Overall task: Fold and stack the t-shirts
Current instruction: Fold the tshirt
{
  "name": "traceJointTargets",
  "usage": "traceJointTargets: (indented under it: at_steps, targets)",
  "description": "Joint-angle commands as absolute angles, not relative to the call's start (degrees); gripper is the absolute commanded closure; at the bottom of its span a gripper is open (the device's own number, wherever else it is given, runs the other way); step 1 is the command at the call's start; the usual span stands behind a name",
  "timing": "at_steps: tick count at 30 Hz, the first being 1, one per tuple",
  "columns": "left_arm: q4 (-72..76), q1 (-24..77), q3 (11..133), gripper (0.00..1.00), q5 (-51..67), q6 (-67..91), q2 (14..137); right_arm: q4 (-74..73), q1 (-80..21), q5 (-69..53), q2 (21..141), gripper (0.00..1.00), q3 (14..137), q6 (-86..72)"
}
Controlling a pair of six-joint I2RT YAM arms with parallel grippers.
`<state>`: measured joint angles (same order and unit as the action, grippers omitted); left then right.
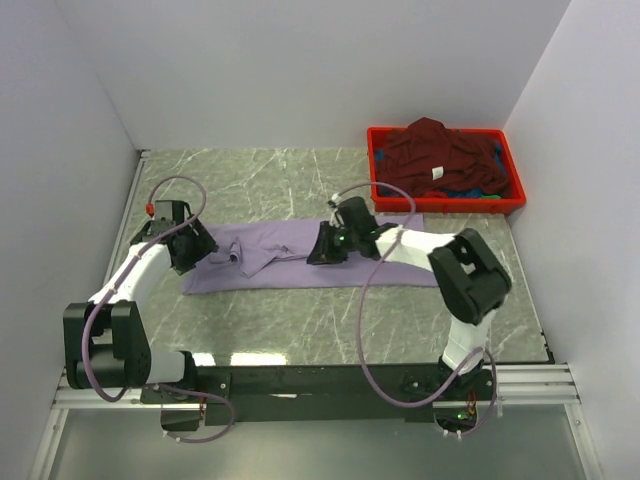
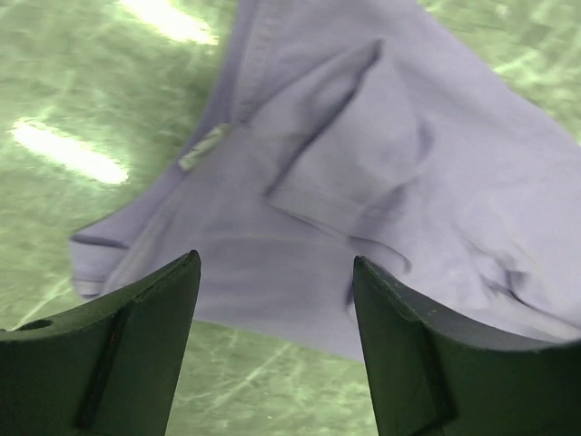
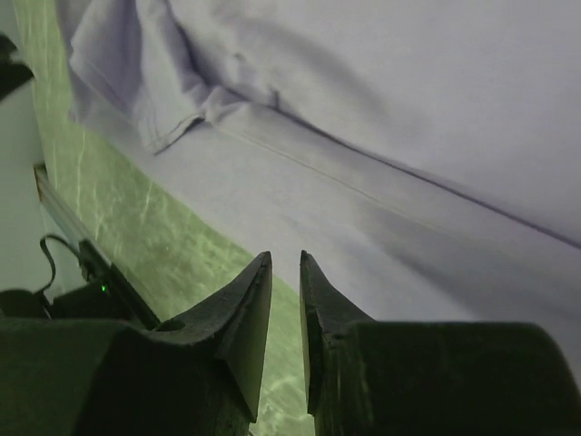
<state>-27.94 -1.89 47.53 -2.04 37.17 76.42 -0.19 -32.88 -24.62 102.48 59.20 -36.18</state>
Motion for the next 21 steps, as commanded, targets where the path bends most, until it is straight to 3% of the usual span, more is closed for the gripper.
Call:
traceJointTargets:
  at_steps: [1, 12, 21]
  targets:
    - [-25.22, -1.67, 48.08, 0.27, 2.28, 37.79, 73.74, 4.39, -34.89, -29.97, 106.94, 0.74, 64.15, -37.35]
    - [-23.99, 1.58, 45.88, 0.28, 6.85, 39.37, 73.13, 4.31, -34.72, -28.57, 118.11, 0.74, 74.79, -38.58]
    - [-22.50, 5.18, 45.53, 0.31, 9.31, 41.30, 74.44, 3.78, -32.08, -26.45, 121.20, 0.74, 76.11, -39.29]
